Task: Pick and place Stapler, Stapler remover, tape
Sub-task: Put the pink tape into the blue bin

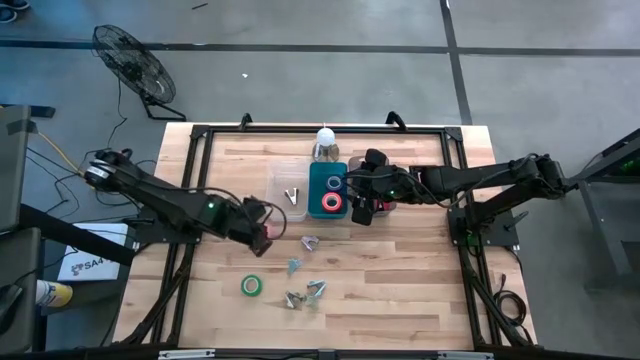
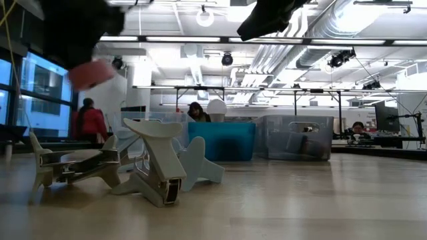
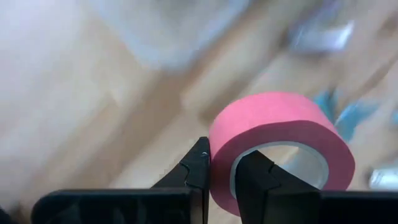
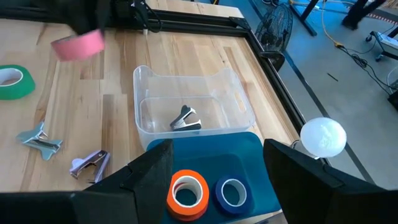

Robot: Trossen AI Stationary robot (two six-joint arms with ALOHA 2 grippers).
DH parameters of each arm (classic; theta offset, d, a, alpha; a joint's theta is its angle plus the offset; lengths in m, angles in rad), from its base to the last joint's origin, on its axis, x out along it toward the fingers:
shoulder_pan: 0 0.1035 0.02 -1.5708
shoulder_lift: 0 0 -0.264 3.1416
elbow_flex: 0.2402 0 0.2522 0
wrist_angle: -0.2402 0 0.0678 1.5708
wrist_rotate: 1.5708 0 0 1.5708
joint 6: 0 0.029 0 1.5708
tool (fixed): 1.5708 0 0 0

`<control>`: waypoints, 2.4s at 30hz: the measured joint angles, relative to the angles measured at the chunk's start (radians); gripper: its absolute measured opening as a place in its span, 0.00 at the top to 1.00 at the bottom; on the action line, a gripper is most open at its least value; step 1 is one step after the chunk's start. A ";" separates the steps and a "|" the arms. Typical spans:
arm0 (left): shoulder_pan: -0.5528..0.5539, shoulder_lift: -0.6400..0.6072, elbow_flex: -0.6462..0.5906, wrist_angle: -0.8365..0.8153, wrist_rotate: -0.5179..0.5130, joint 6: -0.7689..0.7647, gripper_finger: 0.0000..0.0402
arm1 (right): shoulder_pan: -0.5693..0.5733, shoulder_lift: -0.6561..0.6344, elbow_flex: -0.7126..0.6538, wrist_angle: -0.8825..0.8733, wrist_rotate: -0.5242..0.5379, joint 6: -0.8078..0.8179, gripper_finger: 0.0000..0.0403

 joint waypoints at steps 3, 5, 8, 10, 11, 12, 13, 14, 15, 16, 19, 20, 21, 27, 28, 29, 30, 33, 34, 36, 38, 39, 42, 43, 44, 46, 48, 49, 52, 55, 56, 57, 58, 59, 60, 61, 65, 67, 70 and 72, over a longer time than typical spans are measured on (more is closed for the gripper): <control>0.001 -0.011 0.074 -0.001 -0.155 0.039 0.90 | 0.000 0.000 0.000 0.001 0.000 -0.005 0.40; 0.001 -0.011 0.125 0.006 -0.253 0.084 0.90 | 0.000 0.000 0.000 0.002 0.000 -0.007 0.40; 0.001 -0.011 0.197 0.015 -0.402 0.153 0.90 | 0.000 0.000 0.000 0.003 -0.003 -0.007 0.40; 0.001 -0.011 0.235 0.055 -0.480 0.219 0.90 | 0.000 0.000 0.000 0.010 -0.014 -0.007 0.40; 0.001 -0.011 0.253 0.079 -0.517 0.263 0.90 | 0.000 0.000 0.000 0.018 -0.025 -0.007 0.40; 0.001 -0.011 0.268 0.103 -0.548 0.309 0.90 | 0.000 0.000 0.000 0.030 -0.036 -0.008 0.40; 0.001 -0.011 0.284 0.133 -0.572 0.357 0.90 | 0.000 0.000 0.000 0.047 -0.053 -0.013 0.40; 0.001 -0.011 0.296 0.168 -0.589 0.407 0.90 | 0.000 0.000 0.000 0.070 -0.077 -0.025 0.40; 0.003 -0.011 0.307 0.200 -0.599 0.461 0.90 | 0.000 0.000 0.000 0.097 -0.106 -0.042 0.40; 0.013 -0.011 0.318 0.230 -0.599 0.509 0.90 | 0.000 0.000 0.000 0.123 -0.134 -0.061 0.40; 0.043 -0.011 0.338 0.332 -0.562 0.634 0.90 | 0.000 0.000 0.000 0.201 -0.194 -0.089 0.40; 0.058 -0.011 0.342 0.361 -0.547 0.671 0.90 | 0.000 0.000 0.000 0.225 -0.208 -0.092 0.40; 0.072 -0.011 0.345 0.392 -0.531 0.707 0.90 | 0.000 0.000 0.000 0.247 -0.224 -0.096 0.40; 0.157 -0.011 0.346 0.550 -0.381 0.885 0.90 | 0.000 0.000 0.000 0.359 -0.273 -0.135 0.40; 0.172 -0.011 0.346 0.562 -0.349 0.894 0.90 | 0.000 0.000 0.000 0.371 -0.272 -0.141 0.40; 0.188 -0.011 0.347 0.570 -0.321 0.901 0.90 | 0.000 0.000 0.000 0.384 -0.271 -0.150 0.40; 0.201 -0.011 0.347 0.574 -0.294 0.909 0.90 | 0.000 0.000 0.000 0.395 -0.269 -0.158 0.40; 0.232 -0.011 0.347 0.593 -0.234 0.919 0.90 | 0.000 0.000 0.000 0.437 -0.264 -0.166 0.40; 0.240 -0.011 0.347 0.593 -0.221 0.919 0.90 | 0.000 0.000 0.000 0.451 -0.265 -0.170 0.40; 0.254 -0.012 0.347 0.593 -0.201 0.919 0.90 | 0.000 0.000 0.000 0.474 -0.268 -0.184 0.40; 0.265 -0.012 0.347 0.594 -0.186 0.921 0.90 | 0.000 0.000 0.000 0.488 -0.269 -0.193 0.40; 0.270 -0.012 0.347 0.600 -0.170 0.928 0.90 | 0.000 0.000 0.000 0.495 -0.272 -0.195 0.40; 0.277 -0.012 0.347 0.618 -0.148 0.942 0.90 | -0.007 0.000 0.000 0.507 -0.279 -0.208 0.40; 0.277 -0.012 0.347 0.621 -0.148 0.945 0.90 | -0.009 0.000 0.000 0.511 -0.279 -0.210 0.40; 0.276 -0.012 0.347 0.623 -0.148 0.949 0.90 | -0.012 0.000 0.000 0.517 -0.280 -0.210 0.40; 0.276 -0.012 0.347 0.631 -0.148 0.966 0.90 | -0.016 0.000 0.000 0.538 -0.294 -0.210 0.40; 0.276 -0.012 0.347 0.645 -0.148 0.973 0.90 | -0.018 0.000 0.000 0.562 -0.313 -0.210 0.40; 0.276 -0.012 0.347 0.646 -0.149 0.974 0.90 | -0.017 0.001 0.000 0.571 -0.318 -0.210 0.40; 0.276 -0.012 0.346 0.645 -0.168 0.976 0.90 | -0.015 0.014 0.000 0.593 -0.320 -0.210 0.40; 0.276 -0.012 0.346 0.648 -0.186 0.994 0.90 | -0.012 0.035 0.000 0.617 -0.326 -0.197 0.40; 0.276 -0.012 0.346 0.649 -0.188 0.997 0.90 | -0.012 0.044 0.000 0.630 -0.328 -0.192 0.40; 0.276 -0.014 0.346 0.648 -0.191 0.999 0.90 | -0.012 0.050 0.000 0.646 -0.334 -0.185 0.40; 0.276 -0.014 0.346 0.648 -0.194 0.999 0.90 | -0.013 0.056 0.000 0.662 -0.338 -0.183 0.40; 0.276 -0.015 0.346 0.648 -0.194 0.999 0.90 | -0.013 0.062 0.000 0.675 -0.338 -0.183 0.40; 0.276 -0.015 0.346 0.649 -0.194 0.999 0.90 | -0.013 0.064 0.000 0.685 -0.336 -0.183 0.40; 0.275 -0.015 0.346 0.651 -0.194 0.999 0.90 | -0.013 0.066 0.000 0.692 -0.335 -0.183 0.40; 0.275 -0.014 0.346 0.653 -0.195 0.998 0.90 | -0.021 0.067 0.000 0.681 -0.333 -0.167 0.40; 0.276 -0.013 0.346 0.652 -0.195 0.998 0.90 | -0.024 0.067 0.000 0.670 -0.318 -0.155 0.40; 0.276 -0.013 0.345 0.652 -0.194 0.998 0.90 | -0.023 0.068 0.000 0.666 -0.313 -0.156 0.40; 0.275 -0.012 0.345 0.657 -0.193 0.997 0.90 | -0.022 0.068 0.000 0.660 -0.303 -0.153 0.40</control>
